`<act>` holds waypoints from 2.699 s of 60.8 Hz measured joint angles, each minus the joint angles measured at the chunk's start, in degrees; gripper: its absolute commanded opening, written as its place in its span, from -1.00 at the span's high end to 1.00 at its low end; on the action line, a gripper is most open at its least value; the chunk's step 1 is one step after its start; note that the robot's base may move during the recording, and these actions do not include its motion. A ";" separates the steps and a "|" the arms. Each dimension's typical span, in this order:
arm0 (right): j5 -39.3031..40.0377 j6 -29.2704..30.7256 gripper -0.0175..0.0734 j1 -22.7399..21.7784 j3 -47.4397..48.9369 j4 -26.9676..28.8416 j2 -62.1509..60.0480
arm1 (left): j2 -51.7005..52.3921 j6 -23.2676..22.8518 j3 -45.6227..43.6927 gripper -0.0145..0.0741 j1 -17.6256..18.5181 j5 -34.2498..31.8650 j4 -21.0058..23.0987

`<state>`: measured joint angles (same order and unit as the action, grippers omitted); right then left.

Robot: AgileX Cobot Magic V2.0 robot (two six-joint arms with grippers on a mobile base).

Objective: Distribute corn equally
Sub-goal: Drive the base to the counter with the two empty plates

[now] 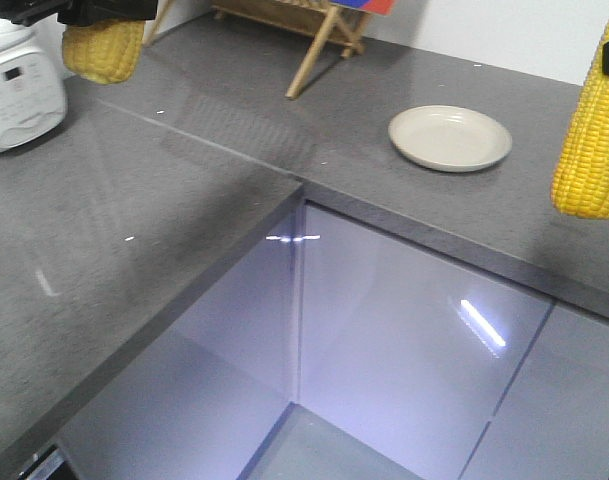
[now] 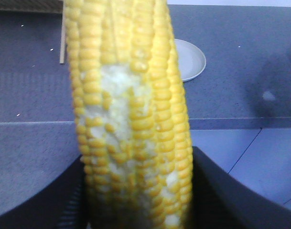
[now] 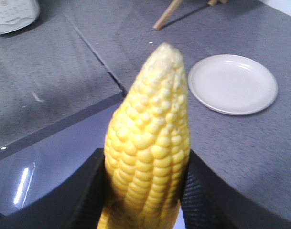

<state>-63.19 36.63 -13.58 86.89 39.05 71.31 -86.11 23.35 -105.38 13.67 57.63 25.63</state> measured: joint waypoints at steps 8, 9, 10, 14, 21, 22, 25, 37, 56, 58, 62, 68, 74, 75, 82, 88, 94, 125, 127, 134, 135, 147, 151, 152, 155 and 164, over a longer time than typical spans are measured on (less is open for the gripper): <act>0.00 0.00 0.08 0.00 0.00 0.00 0.00 | 0.00 0.00 0.00 0.38 0.00 0.00 0.00; 0.00 0.00 0.08 0.00 0.00 0.00 0.00 | 0.00 0.00 0.00 0.38 0.00 0.00 0.00; 0.00 0.00 0.08 0.00 0.00 0.00 0.00 | 0.00 0.00 0.00 0.38 0.00 0.00 0.00; 0.00 0.00 0.08 0.00 0.00 0.00 0.00 | 0.00 0.00 0.00 0.38 0.00 0.00 0.00; 0.00 0.00 0.08 0.00 0.00 0.00 0.00 | 0.00 0.00 0.00 0.38 0.00 0.00 0.00; 0.00 0.00 0.08 0.00 0.00 0.00 0.00 | 0.00 0.00 0.00 0.38 0.00 0.00 0.00; 0.00 0.00 0.08 0.00 0.00 0.00 0.00 | 0.00 0.00 0.00 0.38 0.00 0.00 0.00; 0.00 0.00 0.08 0.00 0.00 0.00 0.00 | 0.00 0.00 0.00 0.38 0.00 0.00 0.00; 0.00 0.00 0.08 0.00 0.00 0.00 0.00 | 0.00 0.00 0.00 0.38 0.00 0.00 0.00; 0.00 0.00 0.08 0.00 0.00 0.00 0.00 | 0.00 0.00 0.00 0.38 0.00 0.00 0.00; 0.00 0.00 0.08 0.00 0.00 0.00 0.00 | 0.00 0.00 0.00 0.38 0.00 0.00 0.00; 0.00 0.00 0.08 0.00 0.00 0.00 0.00 | 0.00 0.00 0.00 0.38 0.00 0.00 0.00; 0.00 0.00 0.08 0.00 0.00 0.00 0.00 | 0.00 0.00 0.00 0.38 0.00 0.00 0.00; 0.00 0.00 0.08 0.00 0.00 0.00 0.00 | 0.00 0.00 0.00 0.38 0.00 0.00 0.00; 0.00 0.00 0.08 0.00 0.00 0.00 0.00 | 0.00 0.00 0.00 0.38 0.00 0.00 0.00; 0.00 0.00 0.08 0.00 0.00 0.00 0.00 | 0.00 0.00 0.00 0.38 0.00 0.00 0.00; 0.00 0.00 0.08 0.00 0.00 0.00 0.00 | 0.00 0.00 0.00 0.38 0.00 0.00 0.00; 0.00 0.00 0.08 0.00 0.00 0.00 0.00 | 0.00 0.00 0.00 0.38 0.00 0.00 0.00; 0.00 0.00 0.08 0.00 0.00 0.00 0.00 | 0.00 0.00 0.00 0.38 0.00 0.00 0.00; 0.00 0.00 0.08 0.00 0.00 0.00 0.00 | 0.00 0.00 0.00 0.38 0.00 0.00 0.00; 0.00 0.00 0.08 0.00 0.00 0.00 0.00 | 0.00 0.00 0.00 0.38 0.00 0.00 0.00; 0.00 0.00 0.08 0.00 0.00 0.00 0.00 | 0.00 0.00 0.00 0.38 0.00 0.00 0.00; 0.00 0.00 0.08 0.00 0.00 0.00 0.00 | 0.00 0.00 0.00 0.38 0.00 0.00 0.00; 0.00 0.00 0.08 0.00 0.00 0.00 0.00 | 0.00 0.00 0.00 0.38 0.00 0.00 0.00; 0.00 0.00 0.08 0.00 0.00 0.00 0.00 | 0.00 0.00 0.00 0.38 0.00 0.00 0.00; 0.00 0.00 0.08 0.00 0.00 0.00 0.00 | 0.00 0.00 0.00 0.38 0.00 0.00 0.00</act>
<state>-63.19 36.63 -13.58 86.89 39.05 71.31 -86.11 23.35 -105.38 13.67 57.63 25.63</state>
